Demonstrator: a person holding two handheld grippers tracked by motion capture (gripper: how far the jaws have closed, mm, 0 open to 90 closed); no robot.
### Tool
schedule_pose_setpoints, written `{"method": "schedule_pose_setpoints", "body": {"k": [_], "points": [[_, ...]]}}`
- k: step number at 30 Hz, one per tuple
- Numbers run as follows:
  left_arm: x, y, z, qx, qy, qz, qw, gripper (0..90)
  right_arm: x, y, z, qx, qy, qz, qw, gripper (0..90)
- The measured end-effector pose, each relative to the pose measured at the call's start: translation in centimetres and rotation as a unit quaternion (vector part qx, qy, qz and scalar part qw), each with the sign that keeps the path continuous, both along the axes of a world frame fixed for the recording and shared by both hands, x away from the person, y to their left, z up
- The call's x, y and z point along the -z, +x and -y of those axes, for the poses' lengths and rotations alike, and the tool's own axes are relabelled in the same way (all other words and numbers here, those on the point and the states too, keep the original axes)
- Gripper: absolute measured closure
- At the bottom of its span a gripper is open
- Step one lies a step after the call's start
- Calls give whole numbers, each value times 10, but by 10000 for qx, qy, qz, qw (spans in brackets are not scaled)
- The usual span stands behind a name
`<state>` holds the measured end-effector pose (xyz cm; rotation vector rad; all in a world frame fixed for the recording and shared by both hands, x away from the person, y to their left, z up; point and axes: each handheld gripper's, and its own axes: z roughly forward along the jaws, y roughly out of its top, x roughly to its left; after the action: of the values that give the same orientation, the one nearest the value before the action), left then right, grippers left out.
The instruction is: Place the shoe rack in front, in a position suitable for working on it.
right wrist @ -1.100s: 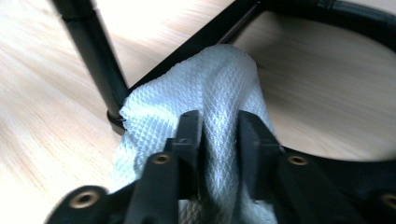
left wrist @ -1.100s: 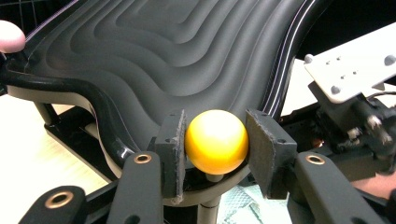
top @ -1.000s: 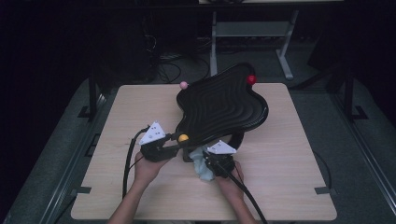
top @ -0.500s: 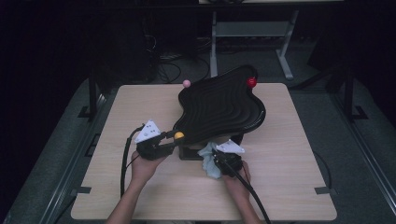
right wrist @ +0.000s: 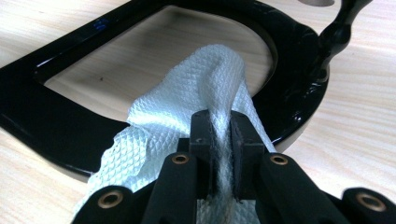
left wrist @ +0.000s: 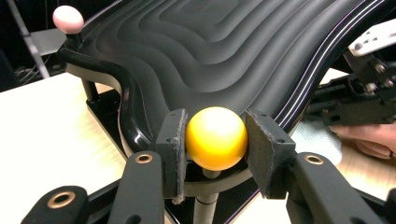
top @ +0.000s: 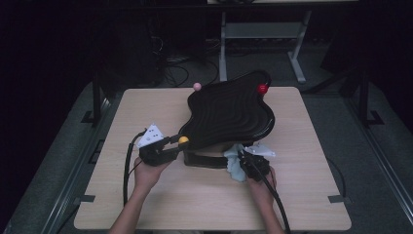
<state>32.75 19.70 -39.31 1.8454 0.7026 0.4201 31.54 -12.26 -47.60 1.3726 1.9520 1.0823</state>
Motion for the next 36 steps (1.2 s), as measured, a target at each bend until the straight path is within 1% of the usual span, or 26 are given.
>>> {"method": "schedule_pose_setpoints", "body": {"k": [2, 3, 5, 6, 8, 9, 11, 12, 13, 14, 15, 16, 17, 19, 20, 21, 22, 24, 25, 26, 27, 28, 32, 33, 34, 36], "points": [[0, 0, 0, -2, 0, -9, 10000, 598, -1, -2, -6, -123, -288, 26, 9995, 811], [0, 0, 0, -11, 12, 3, 10000, 599, -2, -1, -6, -187, -343, -5, 9992, 811], [0, -1, 0, -25, 27, -1, 10000, 599, -3, 4, 0, -104, -398, 84, 9991, 811], [0, 0, 0, -23, 23, -5, 10000, 599, -3, 8, 5, -6, -407, 149, 9991, 810], [0, 0, 0, -20, 14, -6, 10000, 599, -5, 15, 16, 212, -379, 135, 9990, 809], [0, 0, 0, -18, 13, -2, 10000, 599, -5, 18, 19, 290, -317, 108, 9990, 809], [0, 0, 0, 2, -3, -16, 10000, 599, -5, 19, 19, 320, -206, 66, 9993, 809], [0, 1, -1, 11, -13, -20, 10000, 599, -5, 17, 16, 237, -220, 73, 9994, 809], [0, 1, -1, 14, -14, -22, 10000, 599, -5, 15, 13, 64, -200, 50, 9998, 809], [0, 1, -1, 13, -11, -23, 10000, 599, -5, 14, 9, -85, -278, 40, 9996, 810], [0, 0, -1, 7, -3, -27, 10000, 599, -4, 14, 7, -152, -475, 98, 9987, 809], [0, 0, -1, 4, -2, -26, 10000, 598, -4, 15, 8, -143, -526, 132, 9984, 808], [0, 0, 0, -3, -5, -32, 10000, 598, -5, 18, 11, -51, -506, 177, 9985, 807], [0, 0, 0, -2, -8, -34, 10000, 598, -4, 23, 22, 265, -392, 169, 9987, 807], [0, 0, -1, 3, -16, -38, 10000, 599, -3, 24, 27, 313, -164, 112, 9993, 807], [0, 1, -1, 6, -28, -42, 10000, 599, -3, 24, 29, 365, -5, 56, 9993, 808], [0, 1, -1, 3, -43, -46, 10000, 599, -3, 22, 26, 366, -75, 68, 9993, 809], [0, 1, -1, 3, -45, -44, 10000, 599, -4, 16, 18, 246, -191, 85, 9995, 809], [0, 1, -1, 2, -37, -42, 10000, 599, -5, 14, 14, 61, -99, 5, 9999, 809], [0, 0, -1, -1, -28, -39, 10000, 599, -4, 12, 10, -153, -108, -50, 9998, 809], [0, 0, 0, -1, -30, -44, 10000, 599, -4, 11, 5, -241, -257, -45, 9994, 808], [0, 0, 0, 3, -28, -45, 10000, 599, -4, 10, 2, -245, -418, 12, 9988, 807], [0, -1, 1, 2, -31, -30, 10000, 599, -3, 10, 3, -118, -117, -79, 9998, 807], [0, 0, 0, 10, -49, -39, 10000, 599, -2, 8, -1, -176, -43, -109, 9998, 807], [1, 0, 0, 21, -50, -44, 10000, 599, -1, 5, -6, -279, -4, -74, 9996, 807], [1, 0, 0, 26, -51, -44, 10000, 599, 0, 0, -16, -573, 56, -65, 9983, 805]]}}
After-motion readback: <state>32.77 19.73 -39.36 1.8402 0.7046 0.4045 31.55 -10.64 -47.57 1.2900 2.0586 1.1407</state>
